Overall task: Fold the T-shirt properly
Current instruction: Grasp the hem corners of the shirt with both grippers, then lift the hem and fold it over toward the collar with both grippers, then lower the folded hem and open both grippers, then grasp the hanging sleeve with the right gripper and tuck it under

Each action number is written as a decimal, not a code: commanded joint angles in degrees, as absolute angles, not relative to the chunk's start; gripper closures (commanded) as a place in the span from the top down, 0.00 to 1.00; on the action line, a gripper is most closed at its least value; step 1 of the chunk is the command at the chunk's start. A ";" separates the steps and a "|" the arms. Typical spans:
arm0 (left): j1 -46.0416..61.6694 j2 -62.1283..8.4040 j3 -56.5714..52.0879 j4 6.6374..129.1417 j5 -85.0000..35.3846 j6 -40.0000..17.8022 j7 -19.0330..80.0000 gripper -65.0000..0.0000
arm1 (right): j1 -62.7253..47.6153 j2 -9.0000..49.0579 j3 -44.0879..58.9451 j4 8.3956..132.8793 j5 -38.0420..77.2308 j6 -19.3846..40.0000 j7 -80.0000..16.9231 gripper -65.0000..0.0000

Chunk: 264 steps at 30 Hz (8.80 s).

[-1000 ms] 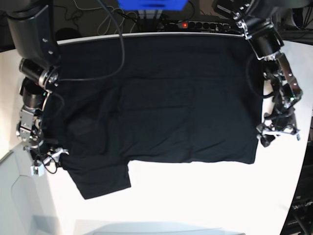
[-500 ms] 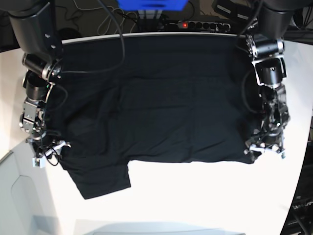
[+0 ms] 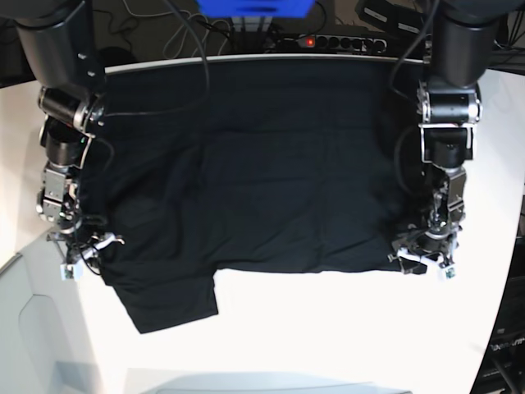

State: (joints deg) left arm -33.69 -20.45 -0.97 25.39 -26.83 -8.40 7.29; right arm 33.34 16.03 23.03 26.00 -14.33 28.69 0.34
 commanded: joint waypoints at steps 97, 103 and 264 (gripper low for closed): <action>16.75 -12.70 -31.78 95.52 -27.65 -4.35 30.90 0.63 | -10.77 16.92 27.38 83.47 6.11 38.55 -4.35 0.29; 14.02 -12.88 -31.78 94.46 -27.12 -4.35 30.99 0.63 | -10.95 15.08 27.47 87.08 6.02 38.55 -4.35 0.39; 11.47 -13.23 -31.69 91.56 -27.65 -4.35 30.99 0.00 | -3.82 16.92 12.88 108.09 -4.35 38.29 -26.59 0.00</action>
State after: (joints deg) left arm 11.75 -12.38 -31.42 90.19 -27.42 -4.25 32.38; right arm -4.36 16.23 12.62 107.57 -5.26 38.50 -27.73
